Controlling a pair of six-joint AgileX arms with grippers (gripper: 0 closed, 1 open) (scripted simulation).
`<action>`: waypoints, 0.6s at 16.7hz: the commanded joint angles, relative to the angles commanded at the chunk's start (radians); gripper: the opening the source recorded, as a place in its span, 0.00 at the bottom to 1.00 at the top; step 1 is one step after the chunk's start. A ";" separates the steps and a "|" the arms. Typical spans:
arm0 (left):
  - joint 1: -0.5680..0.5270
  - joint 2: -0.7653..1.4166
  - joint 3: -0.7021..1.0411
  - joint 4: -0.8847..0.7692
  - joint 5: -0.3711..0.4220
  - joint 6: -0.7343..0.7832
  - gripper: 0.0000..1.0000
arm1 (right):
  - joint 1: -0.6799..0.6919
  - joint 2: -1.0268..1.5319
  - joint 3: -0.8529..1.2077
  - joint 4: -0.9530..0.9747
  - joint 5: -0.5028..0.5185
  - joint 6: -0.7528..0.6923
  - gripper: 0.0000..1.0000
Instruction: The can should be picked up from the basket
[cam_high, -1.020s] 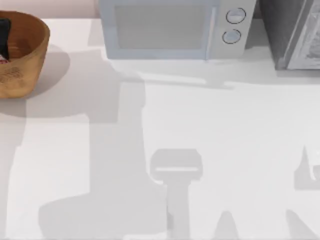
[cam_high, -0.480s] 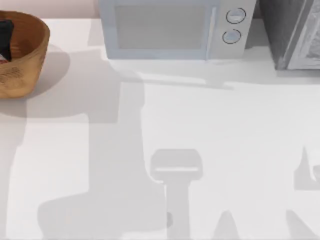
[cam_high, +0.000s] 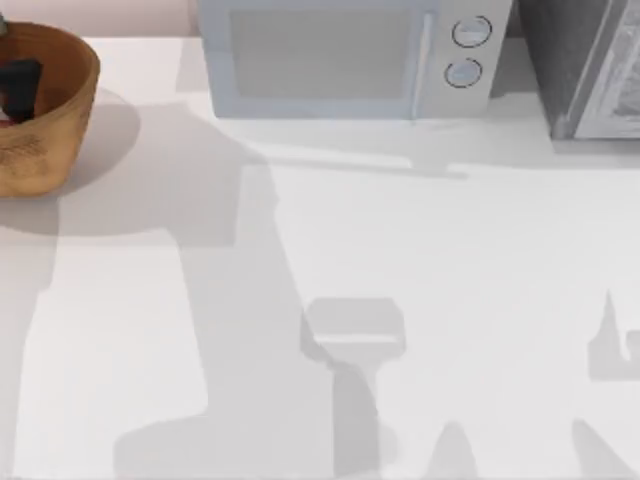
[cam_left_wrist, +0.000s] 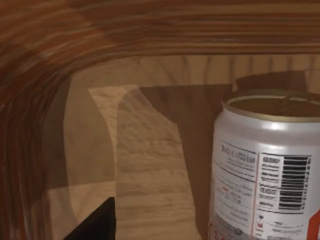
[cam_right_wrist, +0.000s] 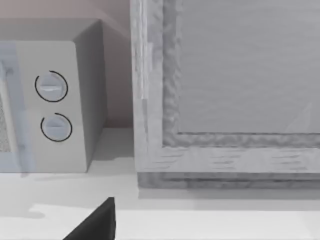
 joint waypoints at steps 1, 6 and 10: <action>-0.002 -0.010 -0.042 0.033 0.000 -0.002 1.00 | 0.000 0.000 0.000 0.000 0.000 0.000 1.00; -0.004 -0.024 -0.104 0.089 -0.001 -0.005 1.00 | 0.000 0.000 0.000 0.000 0.000 0.000 1.00; -0.004 -0.024 -0.104 0.089 -0.001 -0.005 0.85 | 0.000 0.000 0.000 0.000 0.000 0.000 1.00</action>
